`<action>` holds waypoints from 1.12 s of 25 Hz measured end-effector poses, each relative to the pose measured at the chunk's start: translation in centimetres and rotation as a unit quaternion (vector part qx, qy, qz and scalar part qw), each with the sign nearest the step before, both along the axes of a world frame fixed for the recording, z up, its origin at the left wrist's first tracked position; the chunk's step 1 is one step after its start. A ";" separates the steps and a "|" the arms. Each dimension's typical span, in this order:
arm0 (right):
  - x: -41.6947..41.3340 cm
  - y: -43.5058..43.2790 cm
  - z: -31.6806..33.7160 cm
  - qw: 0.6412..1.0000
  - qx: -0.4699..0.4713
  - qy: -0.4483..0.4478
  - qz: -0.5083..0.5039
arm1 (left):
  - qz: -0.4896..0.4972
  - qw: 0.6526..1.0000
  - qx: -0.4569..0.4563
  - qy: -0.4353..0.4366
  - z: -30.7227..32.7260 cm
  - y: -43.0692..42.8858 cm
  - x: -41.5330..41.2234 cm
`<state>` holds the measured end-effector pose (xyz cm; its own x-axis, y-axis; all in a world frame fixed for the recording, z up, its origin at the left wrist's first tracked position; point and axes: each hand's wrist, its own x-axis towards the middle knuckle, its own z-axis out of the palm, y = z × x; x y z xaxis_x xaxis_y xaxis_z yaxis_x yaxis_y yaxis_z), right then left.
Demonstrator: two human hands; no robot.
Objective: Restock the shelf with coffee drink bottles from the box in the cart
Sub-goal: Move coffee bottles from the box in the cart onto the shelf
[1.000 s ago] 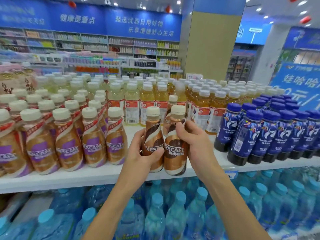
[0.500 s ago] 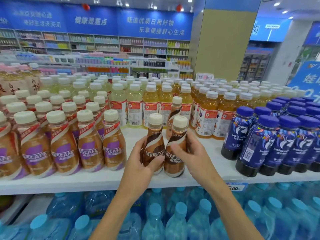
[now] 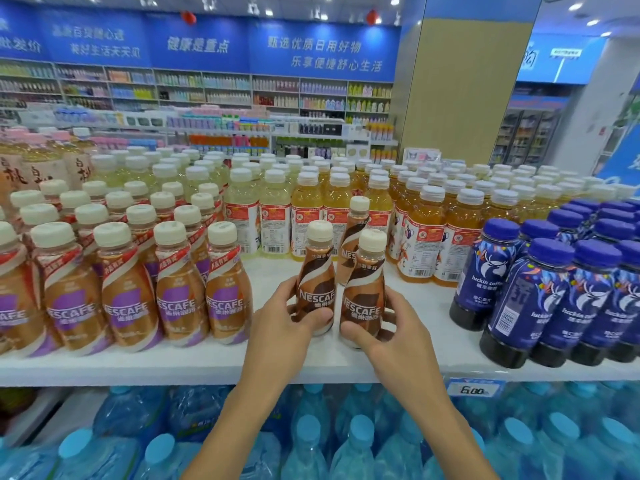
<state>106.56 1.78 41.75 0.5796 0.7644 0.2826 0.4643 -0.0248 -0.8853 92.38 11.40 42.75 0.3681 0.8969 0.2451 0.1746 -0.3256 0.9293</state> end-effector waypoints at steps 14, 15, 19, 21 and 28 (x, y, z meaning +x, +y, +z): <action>6.7 4.9 2.4 0.995 -0.071 0.008 -0.065 | -0.006 0.999 -0.013 0.029 1.2 6.2 5.7; 7.0 5.3 2.4 0.996 -0.070 0.006 -0.063 | -0.008 1.000 -0.015 0.027 1.2 6.5 5.8; 8.0 6.2 2.4 0.996 -0.058 0.018 -0.058 | -0.013 0.999 -0.022 0.022 1.2 7.3 6.2; 8.3 6.6 2.3 0.997 -0.051 0.025 -0.057 | -0.011 0.999 -0.022 0.023 1.2 7.6 6.4; 9.0 7.6 2.4 0.998 -0.050 0.034 -0.033 | -0.012 0.999 -0.020 0.028 1.0 8.4 6.9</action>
<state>115.59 9.34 44.19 0.6445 0.7466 0.1649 0.3981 -0.1436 -0.9060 99.24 19.76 43.77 0.4026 0.8958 0.1883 0.2190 -0.2940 0.9304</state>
